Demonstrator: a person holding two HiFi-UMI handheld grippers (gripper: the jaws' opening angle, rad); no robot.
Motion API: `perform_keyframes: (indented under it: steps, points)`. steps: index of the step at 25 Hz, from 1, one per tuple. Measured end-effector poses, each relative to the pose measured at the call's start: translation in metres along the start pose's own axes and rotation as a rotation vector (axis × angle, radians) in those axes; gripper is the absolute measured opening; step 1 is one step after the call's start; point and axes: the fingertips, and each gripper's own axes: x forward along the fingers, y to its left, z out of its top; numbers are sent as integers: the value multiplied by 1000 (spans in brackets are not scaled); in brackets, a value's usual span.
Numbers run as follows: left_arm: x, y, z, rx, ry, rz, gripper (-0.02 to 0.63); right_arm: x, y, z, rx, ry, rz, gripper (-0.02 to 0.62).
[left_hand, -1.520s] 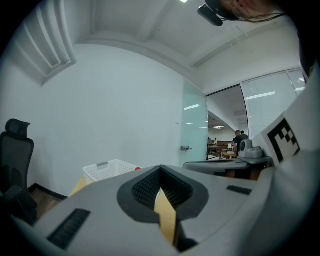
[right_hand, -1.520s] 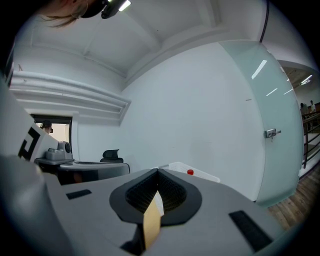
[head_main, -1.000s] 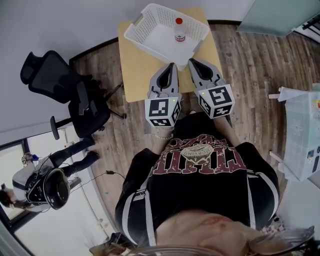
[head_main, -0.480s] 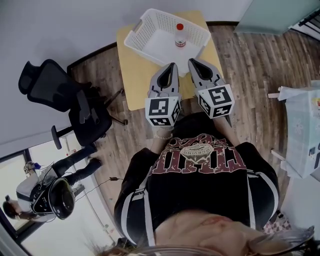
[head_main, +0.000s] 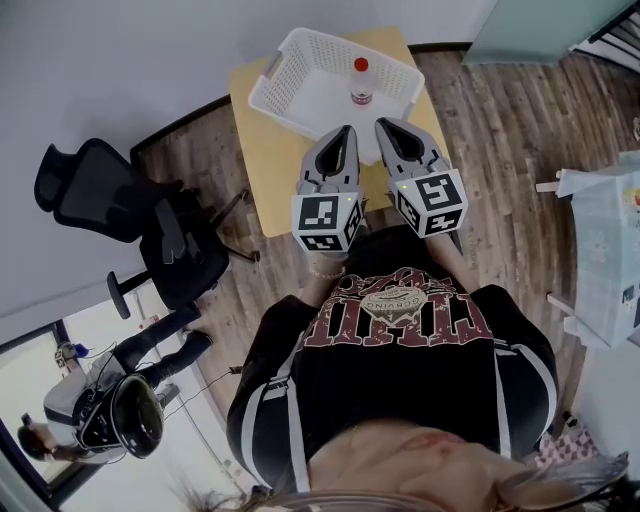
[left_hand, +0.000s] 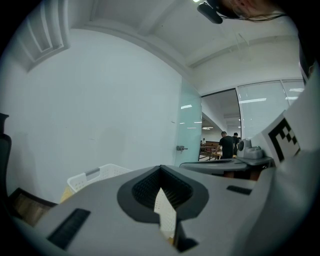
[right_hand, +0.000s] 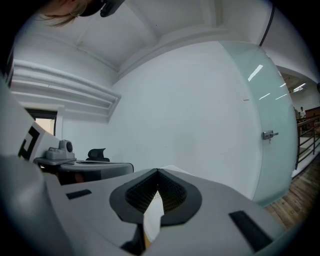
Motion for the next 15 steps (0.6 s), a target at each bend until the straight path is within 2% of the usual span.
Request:
perform_keyframes:
  steps: [15]
  points:
    - [16,33,-2,-8,17,-66,48,33,2,-3,12,10,-72,18]
